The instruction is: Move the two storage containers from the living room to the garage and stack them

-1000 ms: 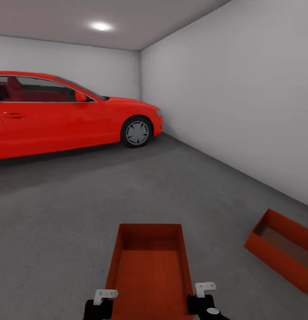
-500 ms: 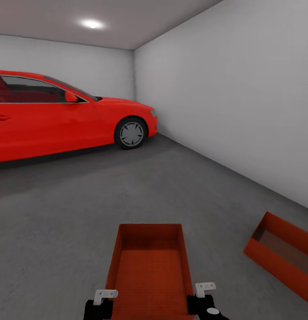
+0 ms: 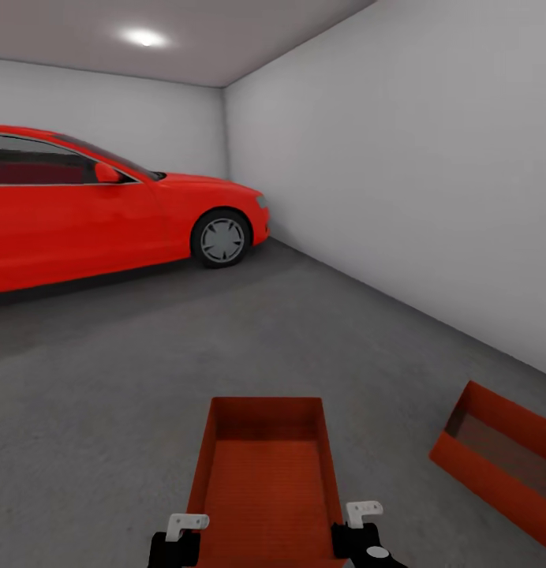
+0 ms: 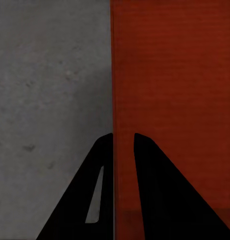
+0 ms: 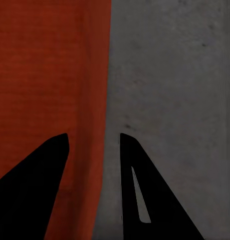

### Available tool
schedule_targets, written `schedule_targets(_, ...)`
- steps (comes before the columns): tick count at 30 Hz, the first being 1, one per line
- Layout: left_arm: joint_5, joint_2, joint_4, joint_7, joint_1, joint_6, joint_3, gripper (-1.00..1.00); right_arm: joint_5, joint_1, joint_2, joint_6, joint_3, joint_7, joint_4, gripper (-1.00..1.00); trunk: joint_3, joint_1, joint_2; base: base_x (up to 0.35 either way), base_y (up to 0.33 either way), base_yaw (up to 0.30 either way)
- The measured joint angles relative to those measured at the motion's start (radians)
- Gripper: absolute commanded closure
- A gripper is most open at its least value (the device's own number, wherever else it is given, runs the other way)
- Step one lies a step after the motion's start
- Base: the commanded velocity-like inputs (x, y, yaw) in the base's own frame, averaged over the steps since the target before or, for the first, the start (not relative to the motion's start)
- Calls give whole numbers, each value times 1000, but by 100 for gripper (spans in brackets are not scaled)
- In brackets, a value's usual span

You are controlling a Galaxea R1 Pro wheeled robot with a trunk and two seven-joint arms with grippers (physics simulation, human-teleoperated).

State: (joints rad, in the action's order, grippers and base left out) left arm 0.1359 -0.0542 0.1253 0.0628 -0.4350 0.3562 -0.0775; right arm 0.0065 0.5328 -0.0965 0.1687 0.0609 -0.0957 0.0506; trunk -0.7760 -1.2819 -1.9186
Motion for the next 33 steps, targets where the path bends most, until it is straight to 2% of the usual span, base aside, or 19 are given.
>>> schedule_targets(33, -3, -1, 0, 0, 0, 1, 2, 100, 0, 0, 0, 0, 0, 0, 0, 100, 6, 0, 0, 1, 0, -264)
